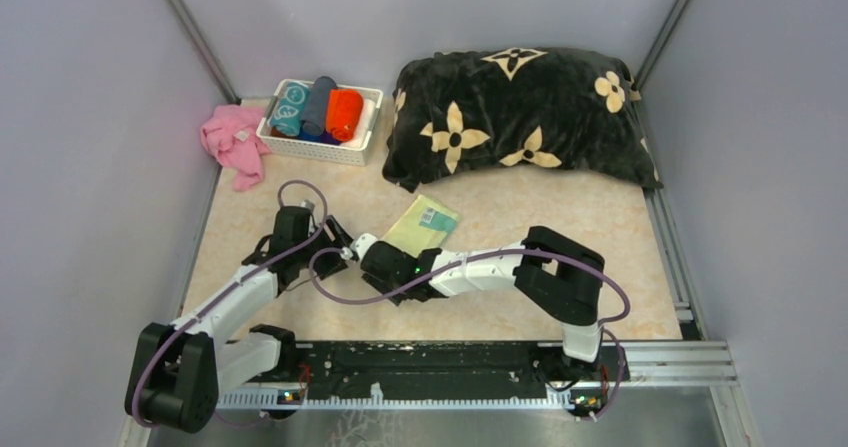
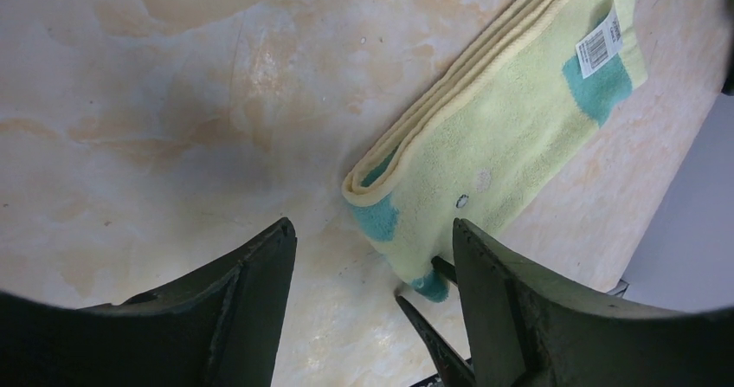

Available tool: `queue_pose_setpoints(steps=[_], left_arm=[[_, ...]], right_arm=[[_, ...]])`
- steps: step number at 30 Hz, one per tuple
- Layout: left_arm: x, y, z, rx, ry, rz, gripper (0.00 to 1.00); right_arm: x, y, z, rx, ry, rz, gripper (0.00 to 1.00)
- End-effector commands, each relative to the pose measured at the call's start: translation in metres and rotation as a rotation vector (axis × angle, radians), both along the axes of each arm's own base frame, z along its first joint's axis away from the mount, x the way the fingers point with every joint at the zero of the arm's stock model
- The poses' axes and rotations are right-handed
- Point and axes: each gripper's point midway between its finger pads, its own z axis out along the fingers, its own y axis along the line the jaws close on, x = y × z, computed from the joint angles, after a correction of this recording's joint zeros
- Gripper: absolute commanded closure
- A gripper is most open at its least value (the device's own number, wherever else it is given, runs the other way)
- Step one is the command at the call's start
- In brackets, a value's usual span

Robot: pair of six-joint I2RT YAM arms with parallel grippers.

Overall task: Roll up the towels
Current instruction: Roll the towel at the center of the board.

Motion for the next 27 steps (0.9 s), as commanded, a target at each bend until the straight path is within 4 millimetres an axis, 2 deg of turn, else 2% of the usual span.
queue_pose_setpoints(steps=[1, 4, 7, 12, 14, 19, 24, 27], left_arm=[[-0.012, -0.003, -0.006, -0.028, 0.058, -0.007, 0.28], [-0.017, -0.004, -0.009, -0.039, 0.08, -0.01, 0.27], [-0.022, -0.006, -0.009, -0.063, 0.091, -0.008, 0.28], [-0.025, -0.007, 0.0, -0.084, 0.072, 0.009, 0.29], [-0.026, -0.008, 0.002, -0.099, 0.068, 0.015, 0.29], [-0.029, -0.02, 0.004, -0.162, 0.084, 0.006, 0.32], [-0.025, -0.025, -0.003, -0.154, 0.108, 0.029, 0.35], [-0.02, -0.027, -0.009, -0.15, 0.12, 0.044, 0.44]], right_arm=[[0.0, -0.017, -0.024, -0.107, -0.009, -0.03, 0.67], [-0.001, -0.009, -0.015, -0.046, 0.026, -0.015, 0.87], [-0.007, 0.008, 0.006, 0.136, 0.155, 0.012, 1.0], [-0.018, 0.029, 0.051, 0.472, 0.423, 0.057, 1.0], [-0.016, 0.031, 0.059, 0.547, 0.493, 0.057, 1.0], [-0.013, 0.029, 0.057, 0.618, 0.603, 0.025, 1.0], [-0.006, 0.023, 0.054, 0.698, 0.686, -0.03, 1.0], [-0.005, 0.02, 0.044, 0.666, 0.694, -0.051, 1.0]])
